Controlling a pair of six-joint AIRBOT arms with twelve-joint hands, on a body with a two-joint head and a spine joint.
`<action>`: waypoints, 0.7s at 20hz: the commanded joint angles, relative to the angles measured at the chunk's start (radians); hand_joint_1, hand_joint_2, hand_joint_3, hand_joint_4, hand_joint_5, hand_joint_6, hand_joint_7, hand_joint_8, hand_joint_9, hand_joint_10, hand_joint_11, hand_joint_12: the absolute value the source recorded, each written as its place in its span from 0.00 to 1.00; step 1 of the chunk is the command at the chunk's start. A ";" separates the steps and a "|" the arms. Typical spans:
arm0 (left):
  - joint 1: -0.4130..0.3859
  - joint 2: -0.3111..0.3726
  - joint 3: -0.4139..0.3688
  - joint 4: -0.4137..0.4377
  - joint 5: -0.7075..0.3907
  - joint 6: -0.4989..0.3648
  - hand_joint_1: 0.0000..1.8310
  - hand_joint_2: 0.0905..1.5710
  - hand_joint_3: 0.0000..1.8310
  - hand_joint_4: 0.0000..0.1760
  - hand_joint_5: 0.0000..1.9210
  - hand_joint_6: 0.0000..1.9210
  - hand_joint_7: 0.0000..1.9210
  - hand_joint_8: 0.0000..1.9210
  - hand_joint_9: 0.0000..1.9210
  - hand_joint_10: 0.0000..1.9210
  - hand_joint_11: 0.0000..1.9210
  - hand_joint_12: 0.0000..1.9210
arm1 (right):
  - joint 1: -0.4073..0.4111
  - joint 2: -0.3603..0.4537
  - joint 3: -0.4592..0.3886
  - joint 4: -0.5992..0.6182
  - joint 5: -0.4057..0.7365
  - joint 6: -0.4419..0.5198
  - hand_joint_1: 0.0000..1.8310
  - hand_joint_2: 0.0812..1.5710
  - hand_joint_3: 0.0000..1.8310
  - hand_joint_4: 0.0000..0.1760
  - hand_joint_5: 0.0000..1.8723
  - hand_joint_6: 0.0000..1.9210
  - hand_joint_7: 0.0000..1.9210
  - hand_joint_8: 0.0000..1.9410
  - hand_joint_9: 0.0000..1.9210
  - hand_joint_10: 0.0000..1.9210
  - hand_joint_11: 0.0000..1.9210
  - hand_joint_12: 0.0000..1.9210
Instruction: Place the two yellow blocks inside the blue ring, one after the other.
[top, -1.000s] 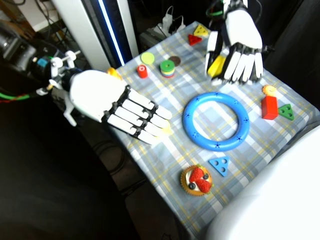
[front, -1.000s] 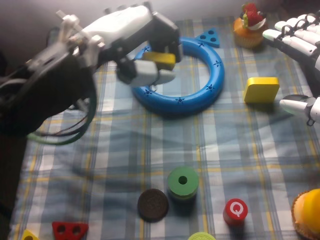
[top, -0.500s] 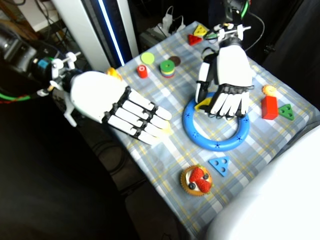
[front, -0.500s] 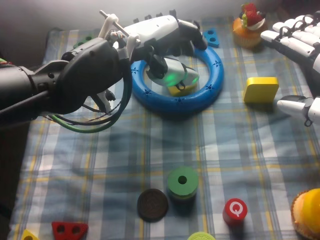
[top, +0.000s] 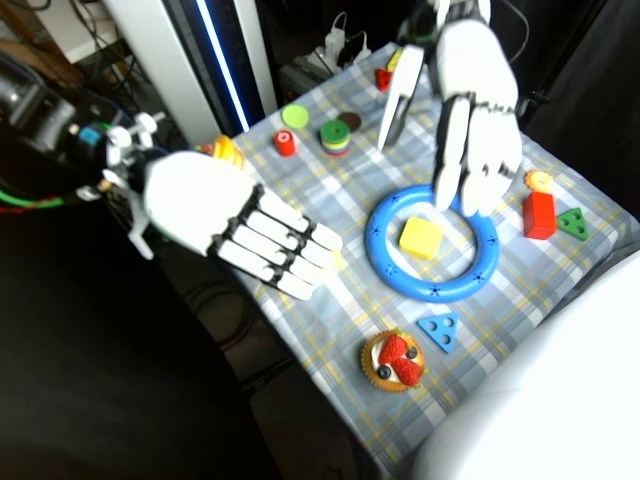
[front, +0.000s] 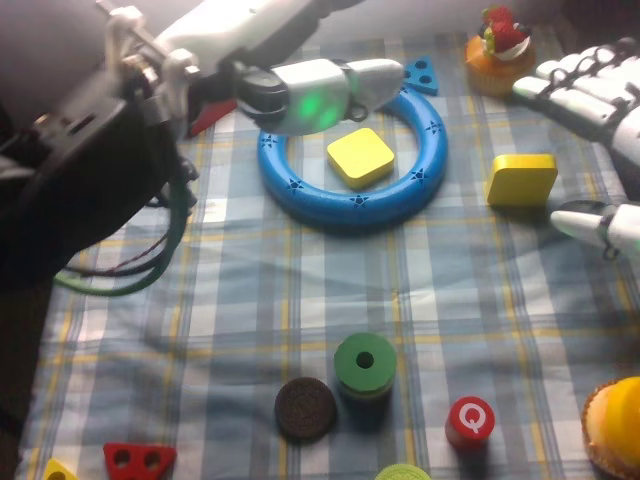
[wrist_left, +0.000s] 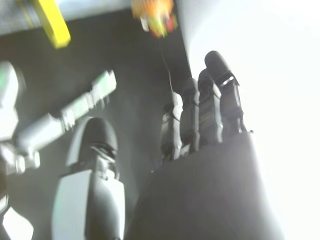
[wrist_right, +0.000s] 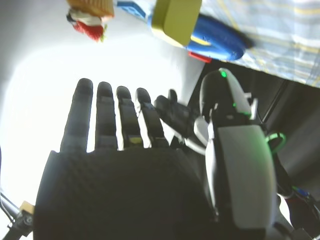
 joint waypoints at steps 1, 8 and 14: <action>0.010 0.007 -0.006 0.031 -0.158 -0.048 0.27 0.87 0.00 0.11 0.16 0.01 0.12 0.00 0.07 0.05 0.00 0.38 | 0.027 -0.010 0.015 -0.017 0.086 0.004 0.37 0.78 0.00 0.00 0.00 0.00 0.00 0.00 0.00 0.00 0.01 0.01; 0.063 0.046 -0.039 0.034 -0.243 -0.086 0.37 0.86 0.00 0.07 0.18 0.00 0.12 0.00 0.08 0.03 0.00 0.36 | 0.091 -0.118 0.125 0.029 -0.024 0.004 0.42 0.81 0.00 0.00 0.15 0.02 0.22 0.04 0.10 0.32 0.00 0.76; 0.089 0.068 -0.052 0.018 -0.272 -0.087 0.35 0.86 0.00 0.00 0.18 0.00 0.13 0.00 0.10 0.03 0.00 0.59 | 0.141 -0.161 0.170 0.031 -0.071 0.004 0.73 0.79 0.00 0.00 0.33 0.70 0.41 0.75 0.33 0.84 0.29 0.97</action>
